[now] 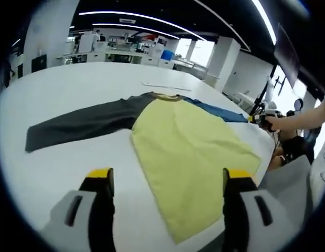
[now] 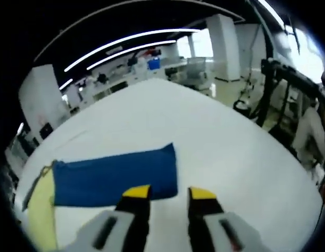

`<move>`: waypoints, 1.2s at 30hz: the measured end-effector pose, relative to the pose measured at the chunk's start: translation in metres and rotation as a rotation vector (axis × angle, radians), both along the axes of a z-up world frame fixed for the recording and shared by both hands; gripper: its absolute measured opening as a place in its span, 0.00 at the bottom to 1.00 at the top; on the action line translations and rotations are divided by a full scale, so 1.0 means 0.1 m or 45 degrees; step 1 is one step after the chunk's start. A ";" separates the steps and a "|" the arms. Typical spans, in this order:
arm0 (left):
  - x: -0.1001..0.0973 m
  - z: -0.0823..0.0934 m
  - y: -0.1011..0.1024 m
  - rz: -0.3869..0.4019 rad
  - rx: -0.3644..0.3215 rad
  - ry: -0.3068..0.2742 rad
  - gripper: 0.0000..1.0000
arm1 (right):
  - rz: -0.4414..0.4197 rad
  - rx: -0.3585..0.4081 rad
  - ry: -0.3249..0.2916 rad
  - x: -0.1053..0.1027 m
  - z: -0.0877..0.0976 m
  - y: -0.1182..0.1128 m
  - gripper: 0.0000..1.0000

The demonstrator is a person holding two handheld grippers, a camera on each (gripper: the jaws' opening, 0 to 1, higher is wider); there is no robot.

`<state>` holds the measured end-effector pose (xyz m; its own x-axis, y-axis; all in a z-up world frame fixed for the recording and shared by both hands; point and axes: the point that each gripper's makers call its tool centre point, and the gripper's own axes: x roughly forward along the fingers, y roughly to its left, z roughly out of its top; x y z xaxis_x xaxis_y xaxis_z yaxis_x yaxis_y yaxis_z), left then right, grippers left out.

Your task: Fold the garment on the visible template until the final outline fits inside the template.

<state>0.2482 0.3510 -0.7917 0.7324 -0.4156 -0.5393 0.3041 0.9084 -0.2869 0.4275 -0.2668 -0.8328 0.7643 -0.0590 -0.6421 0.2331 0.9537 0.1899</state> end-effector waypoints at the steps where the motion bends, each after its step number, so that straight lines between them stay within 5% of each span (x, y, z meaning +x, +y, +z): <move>1: 0.01 -0.01 -0.03 -0.001 -0.001 0.003 0.81 | 0.001 -0.005 -0.001 0.00 0.00 0.00 0.20; 6: 0.05 -0.02 -0.16 -0.018 -0.014 0.012 0.81 | 0.036 -0.025 0.034 0.02 -0.03 0.02 0.16; 19: 0.02 -0.02 -0.11 -0.004 0.007 0.004 0.80 | 0.076 -0.054 0.112 0.07 -0.04 0.05 0.00; 26: 0.02 0.02 -0.06 0.016 0.007 -0.015 0.80 | 0.062 0.012 0.037 0.14 0.16 0.13 0.00; 30: 0.02 0.02 -0.06 0.009 0.010 -0.026 0.80 | 0.197 -0.090 0.038 0.22 0.30 0.26 0.00; 36: 0.02 0.11 -0.04 0.007 0.020 -0.067 0.81 | 0.285 -0.063 -0.062 0.39 0.68 0.61 0.00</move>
